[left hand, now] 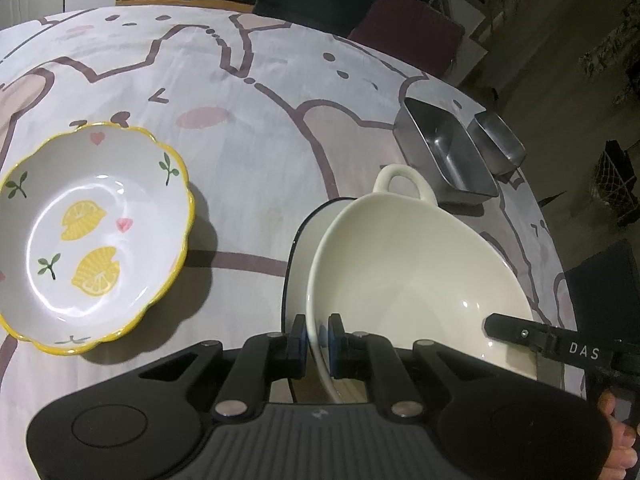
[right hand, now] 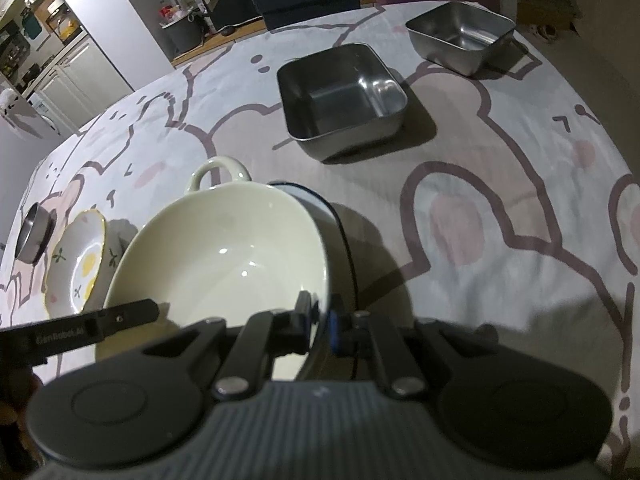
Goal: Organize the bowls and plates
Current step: 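Lower the cream bowl onto the dark-rimmed white plate with both grippers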
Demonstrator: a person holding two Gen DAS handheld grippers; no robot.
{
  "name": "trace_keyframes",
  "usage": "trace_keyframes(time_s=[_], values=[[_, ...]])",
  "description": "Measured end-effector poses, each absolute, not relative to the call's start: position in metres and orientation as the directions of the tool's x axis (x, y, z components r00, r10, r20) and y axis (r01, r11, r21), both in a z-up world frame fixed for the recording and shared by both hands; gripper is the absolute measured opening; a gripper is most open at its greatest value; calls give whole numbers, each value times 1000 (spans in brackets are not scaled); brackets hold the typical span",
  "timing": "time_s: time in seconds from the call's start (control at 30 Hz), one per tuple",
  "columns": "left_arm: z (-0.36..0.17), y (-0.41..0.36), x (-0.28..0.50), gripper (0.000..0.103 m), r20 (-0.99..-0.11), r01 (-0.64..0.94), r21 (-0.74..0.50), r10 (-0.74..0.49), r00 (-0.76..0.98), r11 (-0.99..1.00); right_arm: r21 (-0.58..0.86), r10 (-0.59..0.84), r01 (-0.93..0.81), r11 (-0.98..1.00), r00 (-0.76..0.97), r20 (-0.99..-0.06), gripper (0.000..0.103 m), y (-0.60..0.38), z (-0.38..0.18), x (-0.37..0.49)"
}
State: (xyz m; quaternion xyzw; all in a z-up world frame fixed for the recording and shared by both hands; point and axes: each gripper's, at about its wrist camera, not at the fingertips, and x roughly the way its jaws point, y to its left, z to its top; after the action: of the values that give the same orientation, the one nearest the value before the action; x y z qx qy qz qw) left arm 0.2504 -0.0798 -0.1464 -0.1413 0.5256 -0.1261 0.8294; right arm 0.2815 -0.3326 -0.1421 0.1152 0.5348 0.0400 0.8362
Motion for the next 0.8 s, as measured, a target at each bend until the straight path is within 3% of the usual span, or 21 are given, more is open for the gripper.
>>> trace_keyframes(time_s=[0.8], values=[[-151,-79,252,10,-844,59,-384,-375,384,922,239,172,120,964,407,-897,11,-334,-150,283]])
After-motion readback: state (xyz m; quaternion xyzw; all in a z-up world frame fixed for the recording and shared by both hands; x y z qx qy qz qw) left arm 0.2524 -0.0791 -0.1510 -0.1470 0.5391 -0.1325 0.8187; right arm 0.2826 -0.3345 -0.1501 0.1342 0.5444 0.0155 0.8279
